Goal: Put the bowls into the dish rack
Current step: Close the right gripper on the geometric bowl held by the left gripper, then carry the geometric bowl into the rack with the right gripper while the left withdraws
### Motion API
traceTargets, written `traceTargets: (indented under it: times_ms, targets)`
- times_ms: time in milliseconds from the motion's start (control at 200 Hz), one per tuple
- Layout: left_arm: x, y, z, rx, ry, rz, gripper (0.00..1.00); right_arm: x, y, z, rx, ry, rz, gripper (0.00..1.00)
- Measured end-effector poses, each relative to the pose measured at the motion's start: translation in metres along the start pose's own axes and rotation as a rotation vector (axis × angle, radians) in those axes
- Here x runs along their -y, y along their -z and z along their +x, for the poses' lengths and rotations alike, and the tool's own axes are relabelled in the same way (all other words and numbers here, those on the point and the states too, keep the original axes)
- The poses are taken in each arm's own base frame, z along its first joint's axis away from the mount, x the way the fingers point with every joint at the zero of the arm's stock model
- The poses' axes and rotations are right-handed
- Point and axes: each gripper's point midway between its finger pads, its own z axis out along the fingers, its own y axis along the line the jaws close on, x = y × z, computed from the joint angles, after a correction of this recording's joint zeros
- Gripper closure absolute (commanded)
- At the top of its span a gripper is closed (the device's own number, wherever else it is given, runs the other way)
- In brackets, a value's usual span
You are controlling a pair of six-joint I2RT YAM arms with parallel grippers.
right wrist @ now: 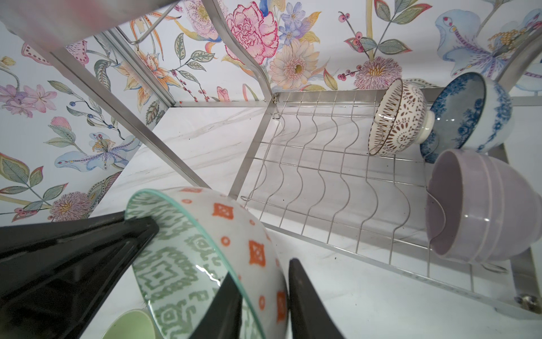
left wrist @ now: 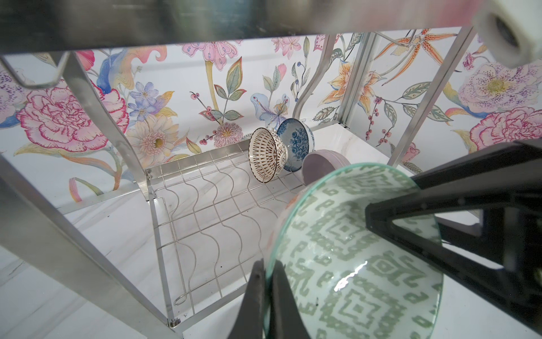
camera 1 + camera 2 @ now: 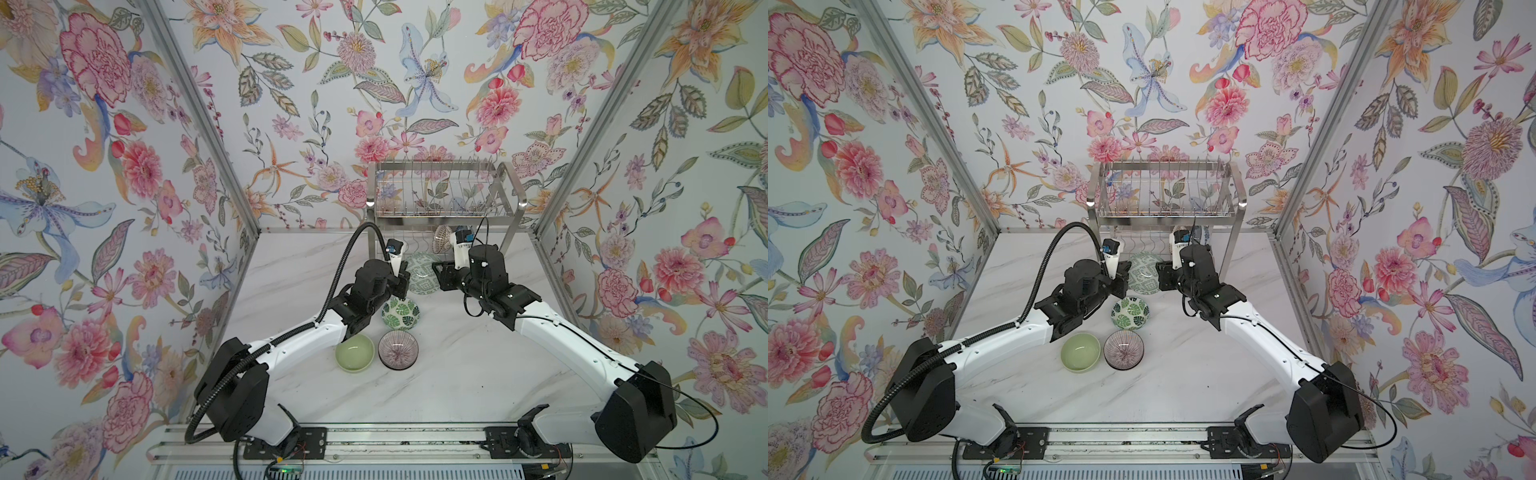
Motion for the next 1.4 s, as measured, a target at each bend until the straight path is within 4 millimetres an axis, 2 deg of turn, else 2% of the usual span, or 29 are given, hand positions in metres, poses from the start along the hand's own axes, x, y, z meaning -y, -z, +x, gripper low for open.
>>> traceTargets:
  times_ms: [355,460,661,981,1046,1131,1171,1206,1301,1401]
  targets:
    - [-0.001,0.000,-0.009,0.018,-0.005,-0.008,1.00,0.000,0.000,0.005,-0.017,0.001,0.003,0.74]
    - [-0.001,0.000,-0.009,0.018,-0.005,-0.009,1.00,0.002,0.000,0.005,-0.016,0.001,0.010,0.81]
    - [0.004,0.002,-0.015,0.034,-0.006,0.003,1.00,0.013,-0.002,0.011,-0.025,0.005,0.067,1.00]
    - [0.007,0.003,-0.016,0.035,-0.013,0.004,1.00,0.016,-0.003,0.013,-0.029,0.002,0.083,1.00]
    - [0.007,0.002,-0.015,0.030,-0.020,0.003,0.70,0.017,-0.002,0.014,-0.032,0.008,0.092,1.00]
    - [0.006,0.003,-0.016,0.024,-0.033,-0.001,0.18,0.020,-0.001,0.020,-0.059,0.048,0.108,1.00]
    - [0.003,0.003,-0.018,0.023,-0.042,-0.017,0.05,0.022,0.000,0.024,-0.077,0.068,0.116,1.00]
    - [0.001,0.005,-0.021,0.022,-0.053,-0.029,0.01,0.025,0.001,0.028,-0.093,0.094,0.131,1.00]
    - [-0.008,0.015,-0.026,0.017,-0.080,-0.074,0.01,0.032,0.004,0.033,-0.128,0.170,0.185,1.00]
    - [-0.020,0.032,-0.035,0.013,-0.102,-0.117,0.01,0.042,0.011,0.028,-0.139,0.266,0.258,1.00]
